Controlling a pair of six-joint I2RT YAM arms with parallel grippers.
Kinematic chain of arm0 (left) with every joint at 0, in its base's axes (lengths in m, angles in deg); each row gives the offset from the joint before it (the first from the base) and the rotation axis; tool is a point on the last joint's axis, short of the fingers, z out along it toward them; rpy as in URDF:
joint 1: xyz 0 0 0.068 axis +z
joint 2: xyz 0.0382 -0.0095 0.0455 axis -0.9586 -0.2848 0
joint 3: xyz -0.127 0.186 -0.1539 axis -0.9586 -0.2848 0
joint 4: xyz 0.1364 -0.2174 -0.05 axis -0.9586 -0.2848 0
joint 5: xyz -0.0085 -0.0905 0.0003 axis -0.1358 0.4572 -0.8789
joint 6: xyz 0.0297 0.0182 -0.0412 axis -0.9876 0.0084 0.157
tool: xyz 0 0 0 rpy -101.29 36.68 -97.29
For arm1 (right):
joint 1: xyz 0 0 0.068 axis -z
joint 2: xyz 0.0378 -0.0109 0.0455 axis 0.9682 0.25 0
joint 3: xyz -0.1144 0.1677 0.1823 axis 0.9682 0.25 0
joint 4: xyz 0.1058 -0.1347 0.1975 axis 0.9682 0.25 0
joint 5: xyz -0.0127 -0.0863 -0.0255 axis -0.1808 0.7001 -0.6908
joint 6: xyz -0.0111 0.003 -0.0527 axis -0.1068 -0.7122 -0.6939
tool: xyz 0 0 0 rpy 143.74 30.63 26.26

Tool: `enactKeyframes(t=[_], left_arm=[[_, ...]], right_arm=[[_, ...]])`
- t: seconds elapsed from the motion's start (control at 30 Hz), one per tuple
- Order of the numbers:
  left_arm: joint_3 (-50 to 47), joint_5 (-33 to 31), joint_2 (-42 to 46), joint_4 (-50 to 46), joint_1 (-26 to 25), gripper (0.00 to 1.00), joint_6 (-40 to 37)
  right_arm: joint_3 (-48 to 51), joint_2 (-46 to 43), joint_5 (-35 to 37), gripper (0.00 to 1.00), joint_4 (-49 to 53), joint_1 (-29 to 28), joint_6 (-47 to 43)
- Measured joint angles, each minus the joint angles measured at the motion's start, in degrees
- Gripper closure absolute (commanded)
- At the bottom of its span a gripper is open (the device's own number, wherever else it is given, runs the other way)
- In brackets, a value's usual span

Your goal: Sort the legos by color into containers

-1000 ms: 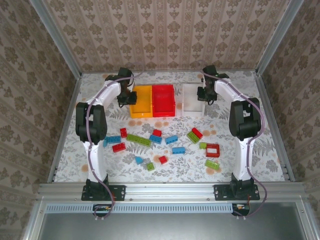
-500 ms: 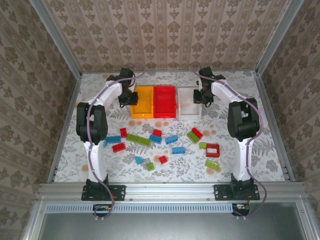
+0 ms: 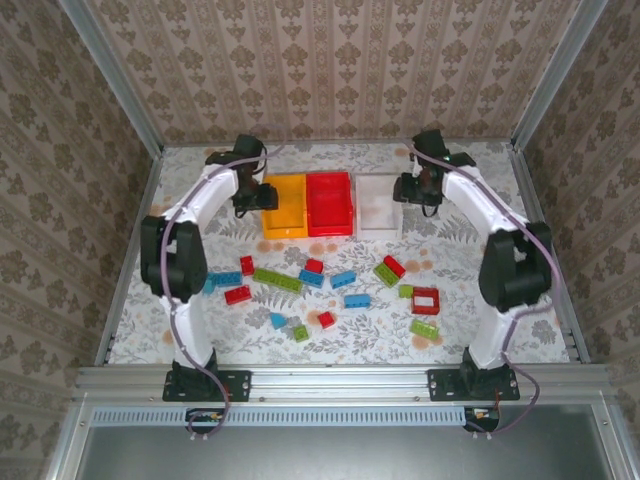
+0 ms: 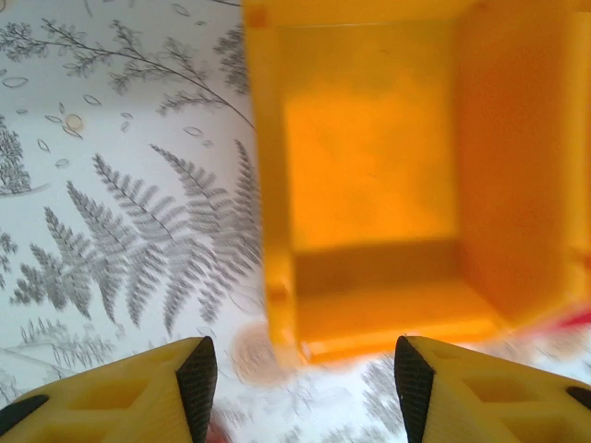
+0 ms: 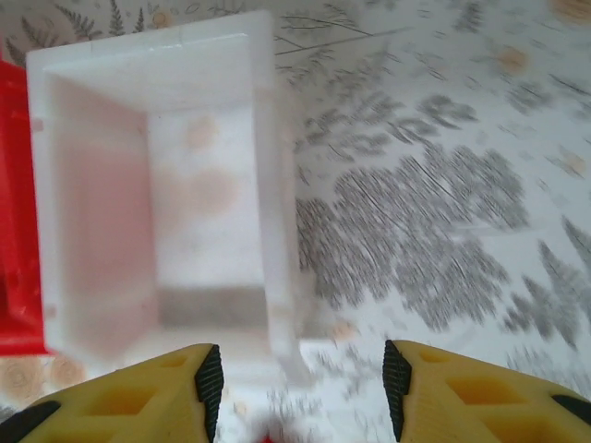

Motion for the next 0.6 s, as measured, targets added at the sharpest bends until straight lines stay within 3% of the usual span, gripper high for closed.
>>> enactKeyframes(t=[0.1, 0.27, 0.43, 0.6], left_arm=[[-7.7, 3.7, 9.5, 4.4, -4.1, 0.37, 2.2], [-21.2, 11.1, 21.4, 12.7, -15.9, 0.35, 5.3], [-29.6, 15.1, 25.2, 17.7, -24.3, 0.36, 8.5], [-32.0, 16.0, 24.7, 20.1, -28.2, 0.38, 10.5]], right_arm=[[11.5, -11.8, 0.4, 0.5, -0.3, 1.0, 4.4], [28.4, -25.5, -0.5, 0.51, 2.7, 1.4, 10.9], [37.7, -29.9, -2.2, 0.58, 6.1, 1.4, 13.8], [40.1, -27.8, -3.7, 0.62, 6.0, 1.4, 13.9]])
